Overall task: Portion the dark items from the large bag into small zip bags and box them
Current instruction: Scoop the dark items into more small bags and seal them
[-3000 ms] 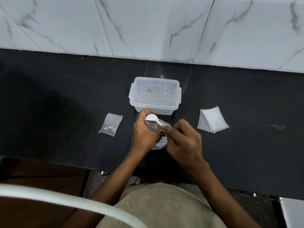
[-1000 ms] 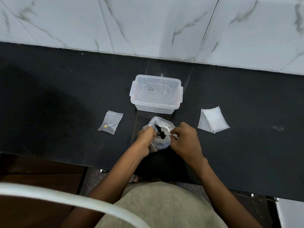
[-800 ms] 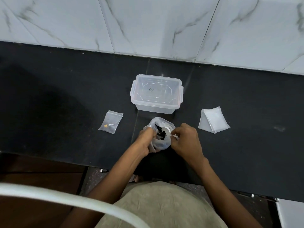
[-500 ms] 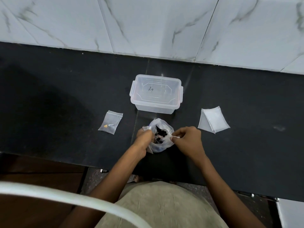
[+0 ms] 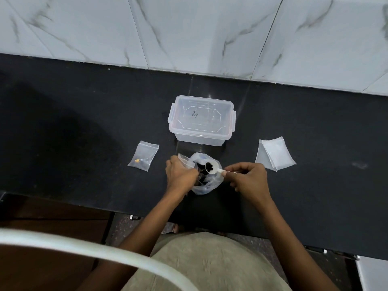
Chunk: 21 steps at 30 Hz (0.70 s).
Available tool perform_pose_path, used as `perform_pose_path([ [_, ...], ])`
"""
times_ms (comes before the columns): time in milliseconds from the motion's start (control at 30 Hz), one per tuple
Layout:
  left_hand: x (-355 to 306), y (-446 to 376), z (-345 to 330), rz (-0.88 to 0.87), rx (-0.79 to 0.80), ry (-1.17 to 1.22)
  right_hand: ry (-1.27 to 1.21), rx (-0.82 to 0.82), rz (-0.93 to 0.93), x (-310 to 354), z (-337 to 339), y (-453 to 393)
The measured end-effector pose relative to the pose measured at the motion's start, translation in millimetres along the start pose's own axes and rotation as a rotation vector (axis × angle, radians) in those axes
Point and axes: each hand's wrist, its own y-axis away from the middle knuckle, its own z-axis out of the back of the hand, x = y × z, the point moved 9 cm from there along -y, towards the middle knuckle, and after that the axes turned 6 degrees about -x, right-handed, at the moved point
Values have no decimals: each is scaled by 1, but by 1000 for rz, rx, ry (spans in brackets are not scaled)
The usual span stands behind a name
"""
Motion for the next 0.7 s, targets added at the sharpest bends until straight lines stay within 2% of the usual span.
perform_pose_path([
  [133,-23,11,18,-280,-185,-30,-181,47,33,22,-4,8],
  [200,-35,17,21,-400,-232,-38,-227,35,93,38,-7,12],
  [300,-44,22,20,-487,-251,-21,-186,-14,233,58,-9,19],
  [400,-50,24,19,-526,-223,55,-66,-61,425,74,-11,29],
  [600,-56,28,20,-513,-121,264,294,-194,953,101,-20,66],
  [700,-57,28,19,-486,-103,296,422,-269,1112,106,-23,79],
])
